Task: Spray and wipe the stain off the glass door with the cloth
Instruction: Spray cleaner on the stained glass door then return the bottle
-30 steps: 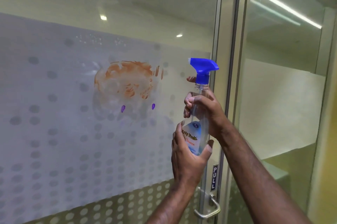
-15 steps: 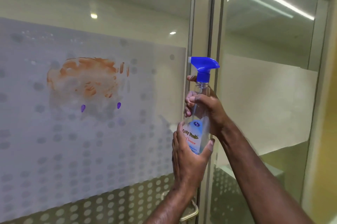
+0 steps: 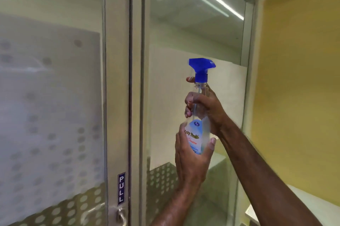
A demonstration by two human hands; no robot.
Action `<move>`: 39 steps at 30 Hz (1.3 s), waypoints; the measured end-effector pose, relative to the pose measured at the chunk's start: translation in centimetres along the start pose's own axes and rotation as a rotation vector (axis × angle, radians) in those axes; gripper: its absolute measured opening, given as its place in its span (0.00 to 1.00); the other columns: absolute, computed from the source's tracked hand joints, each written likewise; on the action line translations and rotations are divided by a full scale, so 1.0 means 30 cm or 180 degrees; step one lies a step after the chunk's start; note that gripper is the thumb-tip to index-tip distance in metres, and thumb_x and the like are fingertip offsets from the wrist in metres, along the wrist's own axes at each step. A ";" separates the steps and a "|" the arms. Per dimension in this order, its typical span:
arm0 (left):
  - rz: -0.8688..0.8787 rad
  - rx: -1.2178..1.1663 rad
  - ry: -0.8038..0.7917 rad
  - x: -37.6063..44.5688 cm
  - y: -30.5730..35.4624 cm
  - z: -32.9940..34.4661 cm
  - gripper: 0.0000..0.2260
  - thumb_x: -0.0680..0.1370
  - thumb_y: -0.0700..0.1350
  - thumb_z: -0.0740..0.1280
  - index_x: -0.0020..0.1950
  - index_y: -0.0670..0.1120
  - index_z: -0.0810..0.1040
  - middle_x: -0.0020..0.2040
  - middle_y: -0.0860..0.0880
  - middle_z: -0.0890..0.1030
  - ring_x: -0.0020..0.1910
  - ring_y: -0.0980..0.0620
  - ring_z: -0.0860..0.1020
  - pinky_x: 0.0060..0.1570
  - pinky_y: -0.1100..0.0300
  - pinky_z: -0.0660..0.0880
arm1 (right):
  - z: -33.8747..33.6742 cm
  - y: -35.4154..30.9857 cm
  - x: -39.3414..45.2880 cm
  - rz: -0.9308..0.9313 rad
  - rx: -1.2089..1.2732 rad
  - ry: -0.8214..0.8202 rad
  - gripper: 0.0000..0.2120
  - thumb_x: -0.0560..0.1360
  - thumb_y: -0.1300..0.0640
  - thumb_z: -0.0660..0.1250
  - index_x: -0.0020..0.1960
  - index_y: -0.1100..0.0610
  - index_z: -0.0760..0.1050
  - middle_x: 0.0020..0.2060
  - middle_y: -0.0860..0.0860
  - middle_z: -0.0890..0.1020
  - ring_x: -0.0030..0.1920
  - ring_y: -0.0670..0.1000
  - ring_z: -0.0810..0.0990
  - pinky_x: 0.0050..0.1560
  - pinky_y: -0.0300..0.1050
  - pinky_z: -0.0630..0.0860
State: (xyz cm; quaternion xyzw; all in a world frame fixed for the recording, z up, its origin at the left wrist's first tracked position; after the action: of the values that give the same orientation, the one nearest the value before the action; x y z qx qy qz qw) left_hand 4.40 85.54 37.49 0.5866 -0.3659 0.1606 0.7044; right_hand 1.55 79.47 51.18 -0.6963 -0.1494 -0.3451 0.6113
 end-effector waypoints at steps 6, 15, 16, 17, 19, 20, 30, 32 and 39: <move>-0.0092 -0.0390 -0.0372 -0.033 -0.020 0.339 0.46 0.65 0.82 0.61 0.77 0.61 0.62 0.68 0.64 0.72 0.66 0.64 0.74 0.63 0.67 0.75 | -0.335 -0.011 -0.049 0.0072 -0.0265 0.0354 0.28 0.71 0.64 0.62 0.71 0.59 0.66 0.30 0.50 0.76 0.28 0.52 0.77 0.35 0.46 0.78; -0.0144 -0.0791 -0.1041 -0.072 -0.106 0.870 0.42 0.68 0.77 0.64 0.77 0.57 0.62 0.70 0.57 0.73 0.65 0.64 0.74 0.61 0.79 0.67 | -0.852 0.041 -0.118 0.0212 -0.0862 0.1191 0.26 0.69 0.63 0.64 0.66 0.55 0.68 0.33 0.52 0.75 0.30 0.52 0.75 0.32 0.45 0.78; -0.0152 -0.0835 -0.1124 -0.068 -0.120 0.933 0.42 0.69 0.75 0.64 0.78 0.55 0.63 0.71 0.55 0.74 0.66 0.62 0.74 0.63 0.76 0.70 | -0.912 0.047 -0.118 0.0215 -0.0922 0.1269 0.26 0.69 0.62 0.65 0.67 0.55 0.68 0.34 0.52 0.75 0.30 0.52 0.75 0.32 0.45 0.78; -0.0145 -0.0902 -0.1211 -0.061 -0.135 0.998 0.42 0.70 0.73 0.65 0.78 0.52 0.64 0.72 0.53 0.75 0.68 0.58 0.75 0.66 0.69 0.73 | -0.972 0.053 -0.116 0.0208 -0.0980 0.1337 0.26 0.69 0.62 0.65 0.67 0.55 0.67 0.35 0.53 0.75 0.30 0.51 0.75 0.32 0.44 0.79; -0.0122 -0.1055 -0.1333 -0.043 -0.164 1.125 0.41 0.71 0.70 0.66 0.78 0.49 0.65 0.72 0.49 0.76 0.68 0.52 0.77 0.68 0.56 0.78 | -1.087 0.066 -0.107 0.0198 -0.1099 0.1459 0.25 0.70 0.62 0.65 0.66 0.54 0.68 0.36 0.54 0.74 0.30 0.51 0.76 0.32 0.43 0.79; -0.0146 -0.1136 -0.1383 -0.033 -0.178 1.187 0.40 0.72 0.69 0.67 0.78 0.48 0.66 0.71 0.48 0.77 0.67 0.51 0.78 0.66 0.53 0.79 | -1.144 0.075 -0.101 0.0204 -0.1152 0.1526 0.24 0.70 0.62 0.65 0.65 0.54 0.68 0.36 0.54 0.74 0.30 0.51 0.75 0.32 0.43 0.79; -0.0101 -0.1644 -0.2028 -0.048 -0.306 1.698 0.45 0.71 0.77 0.62 0.78 0.48 0.63 0.71 0.47 0.75 0.65 0.49 0.78 0.61 0.50 0.83 | -1.642 0.162 -0.160 0.0248 -0.1648 0.2233 0.24 0.74 0.61 0.64 0.69 0.52 0.67 0.34 0.49 0.76 0.31 0.51 0.76 0.34 0.45 0.79; -0.0267 -0.1694 -0.2252 -0.088 -0.337 1.784 0.50 0.68 0.81 0.58 0.80 0.49 0.62 0.73 0.47 0.73 0.66 0.48 0.77 0.62 0.49 0.82 | -1.718 0.179 -0.205 0.0317 -0.1698 0.2422 0.25 0.72 0.62 0.65 0.69 0.53 0.67 0.34 0.49 0.75 0.32 0.50 0.76 0.34 0.45 0.79; -0.0789 -0.2136 -0.3345 -0.267 -0.407 2.063 0.49 0.68 0.79 0.63 0.82 0.56 0.55 0.74 0.51 0.71 0.68 0.51 0.77 0.65 0.51 0.81 | -1.973 0.208 -0.407 0.0366 -0.1935 0.2892 0.29 0.73 0.59 0.68 0.73 0.57 0.64 0.37 0.52 0.73 0.35 0.50 0.76 0.38 0.47 0.80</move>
State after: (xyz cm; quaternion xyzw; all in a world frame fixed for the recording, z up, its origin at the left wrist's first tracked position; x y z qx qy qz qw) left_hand -13.30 25.55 25.91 0.3724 -0.6226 -0.3548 0.5898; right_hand -20.91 24.28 39.27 -0.6296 0.2742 -0.6046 0.4036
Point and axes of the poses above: each hand's wrist, its own x-axis towards the middle knuckle, its own z-axis out of the palm, y = z × x, the point moved 5 cm from there along x, towards the middle knuckle
